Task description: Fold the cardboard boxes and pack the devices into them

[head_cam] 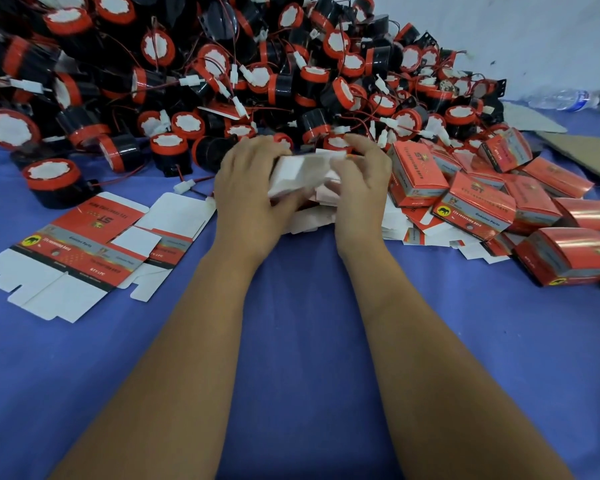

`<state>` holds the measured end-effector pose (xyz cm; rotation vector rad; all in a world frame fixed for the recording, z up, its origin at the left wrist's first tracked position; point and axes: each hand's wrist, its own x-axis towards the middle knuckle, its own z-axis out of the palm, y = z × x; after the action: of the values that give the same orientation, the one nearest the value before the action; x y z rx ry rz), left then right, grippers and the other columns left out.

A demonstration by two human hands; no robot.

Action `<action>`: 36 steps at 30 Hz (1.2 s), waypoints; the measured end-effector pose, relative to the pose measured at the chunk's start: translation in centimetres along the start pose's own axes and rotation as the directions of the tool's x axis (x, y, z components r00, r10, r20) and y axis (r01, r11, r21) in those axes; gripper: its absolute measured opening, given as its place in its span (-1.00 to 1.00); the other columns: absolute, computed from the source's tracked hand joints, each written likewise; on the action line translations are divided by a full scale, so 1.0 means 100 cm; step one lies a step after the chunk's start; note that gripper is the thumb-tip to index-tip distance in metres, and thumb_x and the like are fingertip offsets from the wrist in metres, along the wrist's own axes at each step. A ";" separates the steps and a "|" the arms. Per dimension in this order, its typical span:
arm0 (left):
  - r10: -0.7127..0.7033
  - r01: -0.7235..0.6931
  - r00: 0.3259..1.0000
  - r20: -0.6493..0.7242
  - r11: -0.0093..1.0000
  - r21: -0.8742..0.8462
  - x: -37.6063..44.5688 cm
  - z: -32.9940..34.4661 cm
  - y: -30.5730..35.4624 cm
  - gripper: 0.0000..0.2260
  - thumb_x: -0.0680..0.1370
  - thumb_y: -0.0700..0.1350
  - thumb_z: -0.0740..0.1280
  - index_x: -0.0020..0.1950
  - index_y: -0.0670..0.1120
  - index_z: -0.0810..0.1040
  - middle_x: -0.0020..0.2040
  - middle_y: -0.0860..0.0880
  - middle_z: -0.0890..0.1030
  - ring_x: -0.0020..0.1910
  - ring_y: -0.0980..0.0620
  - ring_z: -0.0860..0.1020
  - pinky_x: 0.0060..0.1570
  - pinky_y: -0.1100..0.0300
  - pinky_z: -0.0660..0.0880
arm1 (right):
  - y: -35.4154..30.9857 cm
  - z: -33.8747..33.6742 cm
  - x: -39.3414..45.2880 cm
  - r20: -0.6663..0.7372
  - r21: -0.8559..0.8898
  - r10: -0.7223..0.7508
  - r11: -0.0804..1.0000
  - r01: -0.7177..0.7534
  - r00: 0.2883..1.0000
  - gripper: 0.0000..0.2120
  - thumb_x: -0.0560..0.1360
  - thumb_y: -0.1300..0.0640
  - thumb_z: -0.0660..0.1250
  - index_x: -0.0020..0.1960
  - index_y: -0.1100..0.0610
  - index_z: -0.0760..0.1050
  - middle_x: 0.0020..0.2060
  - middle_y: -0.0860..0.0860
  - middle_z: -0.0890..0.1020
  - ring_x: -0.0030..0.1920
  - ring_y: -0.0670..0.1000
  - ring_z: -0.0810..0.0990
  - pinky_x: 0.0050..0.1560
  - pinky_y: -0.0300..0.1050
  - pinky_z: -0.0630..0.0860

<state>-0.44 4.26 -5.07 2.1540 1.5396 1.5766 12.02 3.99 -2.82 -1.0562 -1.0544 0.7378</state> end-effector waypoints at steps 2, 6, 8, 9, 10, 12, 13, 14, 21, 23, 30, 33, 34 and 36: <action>-0.109 0.091 0.993 -0.040 0.947 -0.307 0.003 -0.004 0.004 -0.71 0.49 -0.03 0.49 0.14 0.01 0.48 0.08 0.04 0.53 0.10 0.07 0.49 0.15 0.11 0.47 | -0.003 -0.002 -0.001 0.014 0.089 0.039 0.995 -0.040 0.999 -0.54 0.40 0.04 0.23 0.30 -0.02 0.44 0.32 -0.04 0.39 0.32 -0.04 0.41 0.36 0.11 0.42; -0.281 0.248 0.957 0.076 0.651 -0.717 0.005 -0.011 0.008 -0.62 0.43 -0.13 0.53 0.18 0.03 0.49 0.20 -0.10 0.59 0.21 -0.07 0.59 0.14 -0.05 0.59 | -0.003 -0.005 -0.001 0.197 0.060 0.005 0.998 -0.017 0.980 -0.33 0.44 0.01 0.19 0.55 0.03 0.22 0.50 -0.09 0.30 0.46 -0.11 0.28 0.46 -0.07 0.30; -0.299 0.300 0.943 0.147 0.570 -0.765 0.006 -0.013 0.009 -0.54 0.39 -0.10 0.55 0.23 0.01 0.50 0.25 -0.14 0.60 0.23 -0.10 0.59 0.15 -0.04 0.59 | -0.003 -0.003 -0.002 0.312 0.073 -0.047 0.997 0.026 0.949 -0.36 0.50 0.02 0.16 0.57 0.05 0.18 0.49 -0.09 0.33 0.44 -0.16 0.31 0.43 -0.23 0.32; -0.297 0.322 0.937 0.182 0.539 -0.779 0.006 -0.013 0.009 -0.52 0.38 -0.08 0.54 0.26 -0.01 0.49 0.24 -0.13 0.61 0.23 -0.10 0.60 0.16 -0.01 0.59 | -0.004 -0.002 -0.002 0.365 0.082 -0.050 0.996 0.022 0.930 -0.39 0.52 0.01 0.15 0.56 0.06 0.19 0.46 -0.09 0.37 0.42 -0.17 0.35 0.42 -0.20 0.34; -0.299 0.343 0.930 0.212 0.506 -0.791 0.006 -0.013 0.009 -0.51 0.38 -0.05 0.54 0.26 0.00 0.49 0.21 -0.08 0.64 0.21 -0.07 0.61 0.13 0.02 0.59 | -0.004 0.000 -0.002 0.401 0.078 -0.038 0.997 0.007 0.915 -0.42 0.54 -0.01 0.14 0.55 0.06 0.22 0.43 -0.10 0.40 0.39 -0.18 0.39 0.44 -0.11 0.35; -0.339 0.386 0.908 0.245 0.452 -0.805 0.007 -0.013 0.008 -0.61 0.42 0.02 0.52 0.20 0.08 0.52 0.12 0.04 0.68 0.15 0.01 0.64 0.05 0.11 0.59 | -0.003 0.001 -0.003 0.420 0.042 -0.003 0.999 -0.016 0.908 -0.49 0.53 -0.07 0.15 0.46 0.03 0.35 0.34 -0.12 0.49 0.33 -0.17 0.45 0.41 0.07 0.40; -0.365 0.402 0.897 0.248 0.445 -0.800 0.007 -0.013 0.009 -0.68 0.45 0.05 0.49 0.16 0.13 0.53 0.08 0.09 0.70 0.12 0.06 0.65 0.03 0.15 0.59 | -0.003 0.002 -0.003 0.409 0.025 0.005 1.000 -0.017 0.913 -0.53 0.52 -0.09 0.18 0.39 0.02 0.41 0.29 -0.09 0.52 0.31 -0.12 0.48 0.38 0.13 0.42; -0.385 0.412 0.891 0.243 0.455 -0.790 0.007 -0.013 0.010 -0.74 0.47 0.08 0.45 0.13 0.15 0.53 0.05 0.11 0.70 0.10 0.09 0.66 0.03 0.17 0.59 | -0.002 0.003 -0.004 0.390 0.007 0.009 1.000 -0.012 0.921 -0.57 0.51 -0.10 0.20 0.33 0.03 0.46 0.26 -0.02 0.54 0.32 -0.04 0.48 0.36 0.17 0.42; -0.497 0.449 0.844 0.202 0.450 -0.772 0.008 -0.003 0.009 -0.92 0.55 -0.01 0.41 0.03 0.10 0.59 -0.03 0.07 0.70 0.00 0.08 0.66 0.01 0.10 0.61 | 0.006 0.007 -0.002 0.344 -0.105 -0.038 0.991 0.079 0.938 -0.86 0.61 0.11 0.27 0.17 0.02 0.48 0.17 0.12 0.55 0.22 0.07 0.51 0.28 0.14 0.46; -0.487 0.457 0.840 0.240 0.395 -0.797 0.009 -0.004 0.008 -0.82 0.51 0.01 0.36 0.07 0.01 0.60 0.02 -0.02 0.69 0.05 -0.02 0.66 0.03 0.07 0.61 | 0.007 0.008 -0.002 0.342 -0.131 -0.012 0.990 0.060 0.940 -0.80 0.60 0.14 0.25 0.06 -0.18 0.44 0.18 0.06 0.53 0.21 0.00 0.51 0.28 0.10 0.48; -0.379 0.403 0.890 0.253 0.397 -0.825 0.007 -0.008 0.010 -0.57 0.68 0.13 -0.01 0.22 0.01 0.60 0.18 -0.04 0.67 0.21 -0.01 0.61 0.10 0.13 0.57 | 0.010 0.009 0.000 0.320 -0.177 0.010 0.983 0.050 0.948 -0.80 0.61 0.16 0.22 0.10 -0.15 0.37 0.19 0.02 0.53 0.20 -0.01 0.50 0.24 0.02 0.49; -0.341 0.370 0.920 0.193 0.598 -0.711 0.004 -0.006 0.015 -0.74 0.59 -0.07 0.12 0.20 -0.03 0.51 0.15 -0.06 0.60 0.14 -0.01 0.56 0.12 0.10 0.50 | 0.009 0.008 -0.004 0.331 -0.170 -0.010 0.983 0.070 0.944 -0.78 0.62 0.19 0.21 0.12 -0.13 0.37 0.18 0.05 0.53 0.18 -0.01 0.50 0.24 0.00 0.49; -0.339 0.355 0.927 0.163 0.645 -0.676 0.003 -0.005 0.016 -0.77 0.56 -0.12 0.14 0.15 0.03 0.49 0.10 0.00 0.58 0.08 0.07 0.54 0.05 0.16 0.50 | 0.010 0.009 -0.002 0.334 -0.167 -0.012 0.983 0.071 0.943 -0.77 0.62 0.21 0.21 0.14 -0.11 0.37 0.19 0.06 0.53 0.19 0.00 0.50 0.24 0.01 0.49; -0.342 0.339 0.932 0.123 0.697 -0.632 0.001 -0.003 0.016 -0.74 0.59 -0.22 0.14 0.11 0.13 0.45 0.00 0.13 0.57 -0.05 0.23 0.52 -0.10 0.32 0.47 | 0.007 0.009 -0.002 0.357 -0.147 0.008 0.988 0.048 0.934 -0.78 0.61 0.22 0.23 0.16 -0.07 0.40 0.20 0.09 0.52 0.21 0.04 0.51 0.27 0.07 0.48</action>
<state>0.38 3.40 -3.95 1.3911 1.0668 1.6445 11.06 4.34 -3.44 -1.0626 -1.4518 0.8634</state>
